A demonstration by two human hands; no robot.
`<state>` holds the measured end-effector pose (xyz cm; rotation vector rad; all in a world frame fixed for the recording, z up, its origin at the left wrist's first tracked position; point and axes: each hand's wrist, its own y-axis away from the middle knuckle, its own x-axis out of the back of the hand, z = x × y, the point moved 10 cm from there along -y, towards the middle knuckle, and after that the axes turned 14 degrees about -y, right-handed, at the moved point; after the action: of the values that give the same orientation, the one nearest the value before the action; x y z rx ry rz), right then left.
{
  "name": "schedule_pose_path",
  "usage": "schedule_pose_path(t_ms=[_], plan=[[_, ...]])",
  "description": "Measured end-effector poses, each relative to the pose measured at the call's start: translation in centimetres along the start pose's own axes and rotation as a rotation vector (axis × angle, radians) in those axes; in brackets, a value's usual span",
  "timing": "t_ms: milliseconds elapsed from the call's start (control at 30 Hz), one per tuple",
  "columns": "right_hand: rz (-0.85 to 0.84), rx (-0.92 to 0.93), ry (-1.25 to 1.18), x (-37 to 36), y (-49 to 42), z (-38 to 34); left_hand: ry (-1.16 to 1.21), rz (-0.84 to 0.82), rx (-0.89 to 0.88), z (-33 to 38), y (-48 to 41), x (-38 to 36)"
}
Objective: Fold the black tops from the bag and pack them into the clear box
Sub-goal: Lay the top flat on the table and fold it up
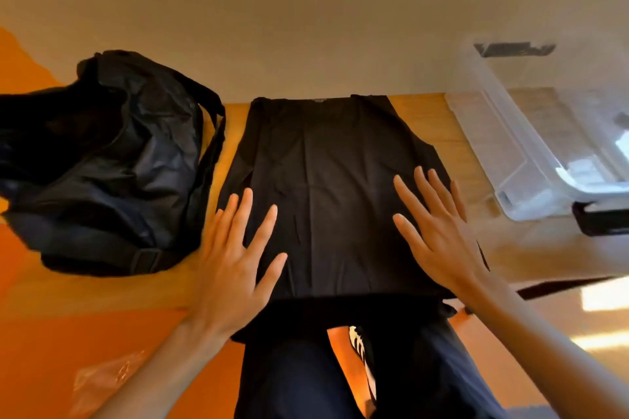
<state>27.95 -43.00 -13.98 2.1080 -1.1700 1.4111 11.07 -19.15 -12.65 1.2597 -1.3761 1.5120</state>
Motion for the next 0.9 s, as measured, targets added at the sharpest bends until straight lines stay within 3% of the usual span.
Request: schedule_pose_path(t_ms=[167, 267, 333, 433, 533, 633, 900], plan=[[0.121, 0.057, -0.017, 0.9, 5.7, -0.2, 0.011, 0.143, 0.063, 0.2, 6.1, 1.1], [0.428, 0.054, -0.177, 2.9, 11.2, 1.3, 0.092, 0.307, 0.300, -1.4, 11.4, 1.6], [0.592, -0.127, -0.311, 3.2, 15.1, 4.2, 0.202, 0.329, 0.500, -2.5, 14.8, 0.2], [0.475, -0.432, -0.403, 0.1, 17.1, 9.4, 0.558, 0.129, 0.752, -3.5, 16.2, -4.4], [0.250, -0.633, -0.609, -2.8, 16.8, 11.9, 1.051, -0.048, 0.829, -3.5, 14.9, -8.6], [0.139, -0.639, -0.833, -4.0, 16.1, 11.0, 1.094, -0.176, 0.831, -3.6, 14.2, -9.5], [0.122, -0.459, -0.891, 1.7, 17.6, 5.5, 1.089, -0.211, 0.557, -1.6, 15.1, -4.1]])
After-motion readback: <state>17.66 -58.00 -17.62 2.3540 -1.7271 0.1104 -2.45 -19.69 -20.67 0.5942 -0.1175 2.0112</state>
